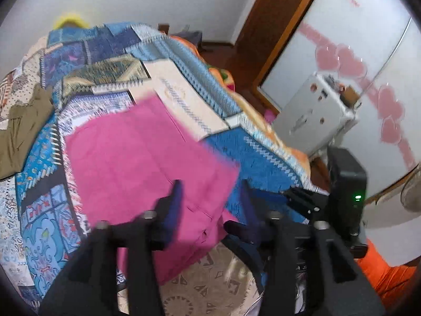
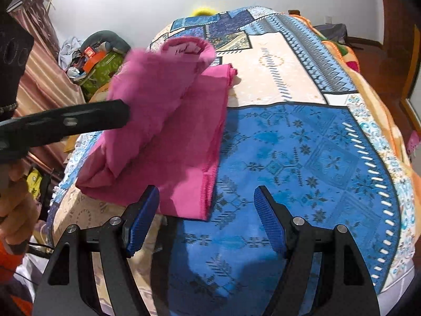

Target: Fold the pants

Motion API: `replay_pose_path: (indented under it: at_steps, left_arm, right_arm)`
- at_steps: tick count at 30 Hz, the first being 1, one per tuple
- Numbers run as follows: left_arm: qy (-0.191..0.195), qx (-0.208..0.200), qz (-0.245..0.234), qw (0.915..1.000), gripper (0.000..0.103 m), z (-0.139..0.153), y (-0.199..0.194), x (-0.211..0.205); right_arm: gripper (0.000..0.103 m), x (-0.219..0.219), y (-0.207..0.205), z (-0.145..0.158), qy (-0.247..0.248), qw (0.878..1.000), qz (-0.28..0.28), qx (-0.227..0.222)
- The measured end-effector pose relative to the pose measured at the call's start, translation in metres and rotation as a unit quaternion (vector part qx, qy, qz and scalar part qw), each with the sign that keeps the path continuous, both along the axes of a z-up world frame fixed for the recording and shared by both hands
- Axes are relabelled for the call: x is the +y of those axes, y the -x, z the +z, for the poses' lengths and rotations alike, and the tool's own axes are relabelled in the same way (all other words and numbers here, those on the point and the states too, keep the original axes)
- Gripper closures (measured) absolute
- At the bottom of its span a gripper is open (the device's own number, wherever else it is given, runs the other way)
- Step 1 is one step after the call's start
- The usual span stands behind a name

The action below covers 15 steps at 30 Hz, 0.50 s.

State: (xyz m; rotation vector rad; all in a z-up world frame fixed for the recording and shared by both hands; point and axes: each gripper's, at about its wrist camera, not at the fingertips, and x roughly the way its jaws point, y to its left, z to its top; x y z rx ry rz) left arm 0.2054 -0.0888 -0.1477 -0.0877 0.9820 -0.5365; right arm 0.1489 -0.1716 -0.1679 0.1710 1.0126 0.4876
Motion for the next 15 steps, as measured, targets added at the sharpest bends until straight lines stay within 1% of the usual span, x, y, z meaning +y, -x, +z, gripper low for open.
replay_pose_path:
  at_steps: [2,4,6,10,14,15]
  left_arm:
    - [-0.006,-0.021,0.004,0.9998,0.047,0.009,0.001,0.005]
    - [-0.035,-0.036,0.018,0.9986,0.046,0.013,-0.004,0.012]
    - [-0.068,-0.044,0.042,0.9958,0.046,0.012,-0.014,0.023]
    - [-0.093,-0.029,0.081,0.9919,0.046,0.002,-0.043,0.055]
    - [-0.117,-0.004,0.104,0.9877,0.046,-0.013,-0.075,0.084]
    - [-0.121,0.005,0.108,0.9868,0.044,-0.019,-0.084,0.089]
  right_arm:
    - [0.032,-0.004,-0.001,0.002,0.001,1.000,-0.006,-0.002]
    - [0.032,-0.009,-0.002,0.005,-0.001,1.000,-0.012,-0.005]
    - [0.032,-0.012,-0.003,0.009,-0.006,1.000,-0.019,-0.010]
    - [0.032,-0.012,-0.007,0.019,-0.015,0.999,-0.024,-0.020]
    - [0.032,-0.007,-0.014,0.025,-0.026,0.999,-0.028,-0.032]
    - [0.032,-0.004,-0.018,0.024,-0.026,0.999,-0.030,-0.033]
